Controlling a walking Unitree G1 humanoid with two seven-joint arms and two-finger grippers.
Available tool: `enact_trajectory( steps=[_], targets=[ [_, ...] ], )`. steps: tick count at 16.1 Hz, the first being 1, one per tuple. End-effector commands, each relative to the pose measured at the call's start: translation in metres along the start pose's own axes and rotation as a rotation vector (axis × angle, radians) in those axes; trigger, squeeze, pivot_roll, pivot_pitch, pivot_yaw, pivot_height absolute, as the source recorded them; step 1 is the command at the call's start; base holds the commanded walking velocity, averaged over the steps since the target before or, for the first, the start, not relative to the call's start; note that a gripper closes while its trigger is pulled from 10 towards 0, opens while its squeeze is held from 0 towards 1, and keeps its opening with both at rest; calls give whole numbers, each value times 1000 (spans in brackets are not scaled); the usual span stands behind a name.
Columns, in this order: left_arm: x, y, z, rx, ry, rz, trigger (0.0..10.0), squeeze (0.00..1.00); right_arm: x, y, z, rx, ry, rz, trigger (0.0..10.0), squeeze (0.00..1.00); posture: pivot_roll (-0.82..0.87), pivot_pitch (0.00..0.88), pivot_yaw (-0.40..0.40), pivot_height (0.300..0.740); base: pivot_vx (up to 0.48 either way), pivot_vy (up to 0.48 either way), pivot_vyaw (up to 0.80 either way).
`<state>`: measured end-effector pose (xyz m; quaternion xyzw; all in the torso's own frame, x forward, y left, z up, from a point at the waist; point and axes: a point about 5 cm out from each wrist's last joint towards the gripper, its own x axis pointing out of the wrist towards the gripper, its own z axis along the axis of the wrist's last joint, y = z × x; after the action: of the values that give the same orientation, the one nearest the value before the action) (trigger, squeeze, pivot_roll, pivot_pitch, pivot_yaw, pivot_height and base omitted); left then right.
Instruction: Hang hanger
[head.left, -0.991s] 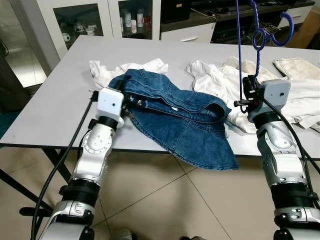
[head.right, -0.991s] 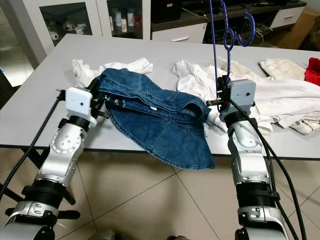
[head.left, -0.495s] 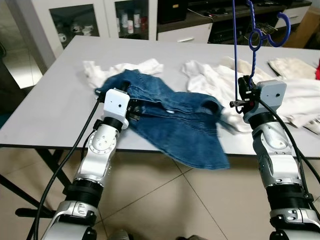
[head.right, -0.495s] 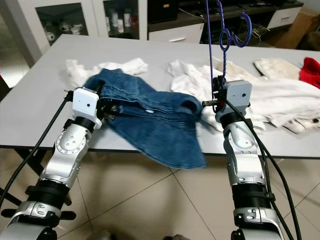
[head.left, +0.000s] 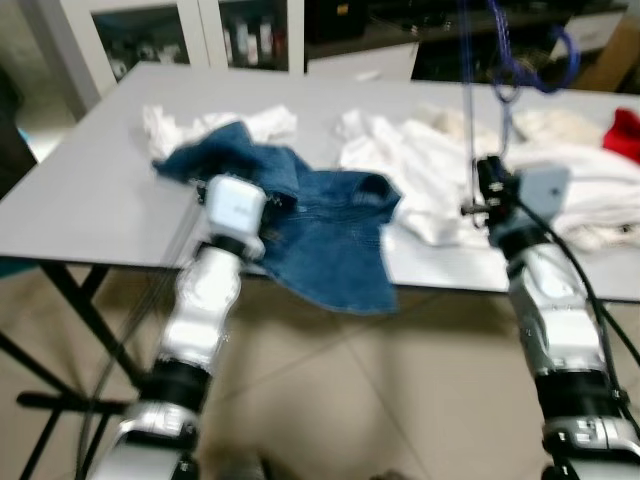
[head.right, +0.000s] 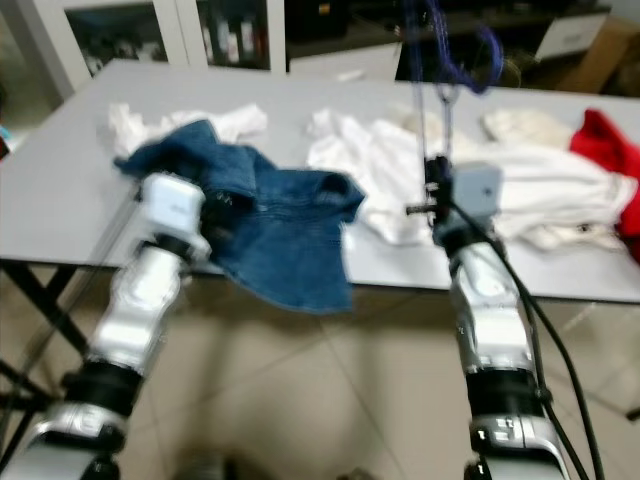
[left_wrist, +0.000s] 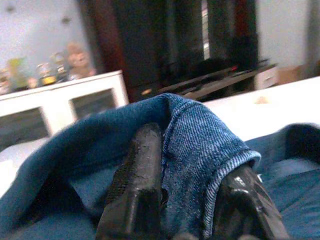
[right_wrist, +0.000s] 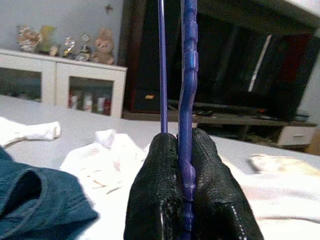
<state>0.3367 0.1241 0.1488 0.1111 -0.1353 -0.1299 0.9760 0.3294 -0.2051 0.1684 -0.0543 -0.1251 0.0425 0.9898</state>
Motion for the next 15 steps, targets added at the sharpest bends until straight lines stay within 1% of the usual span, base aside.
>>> enact_trajectory(
  steps=[1,10,12,15],
  targets=[
    [0,8,2,20,-4,13,10000,0,3,3,6,9,-22,14,10000,0,98,0,-10,740,0,-360,0],
    [1,9,3,24,-4,9,10000,0,4,4,5,15,-21,13,10000,0,98,0,-2,740,0,-340,0],
    [1,10,2,-14,-4,29,10000,0,4,5,5,16,-22,17,10000,0,102,0,-4,740,0,0,0],
    [1,16,0,-19,4,50,10000,0,4,5,5,17,-22,23,10000,0,105,0,-6,740,0,0,0]
  ],
)
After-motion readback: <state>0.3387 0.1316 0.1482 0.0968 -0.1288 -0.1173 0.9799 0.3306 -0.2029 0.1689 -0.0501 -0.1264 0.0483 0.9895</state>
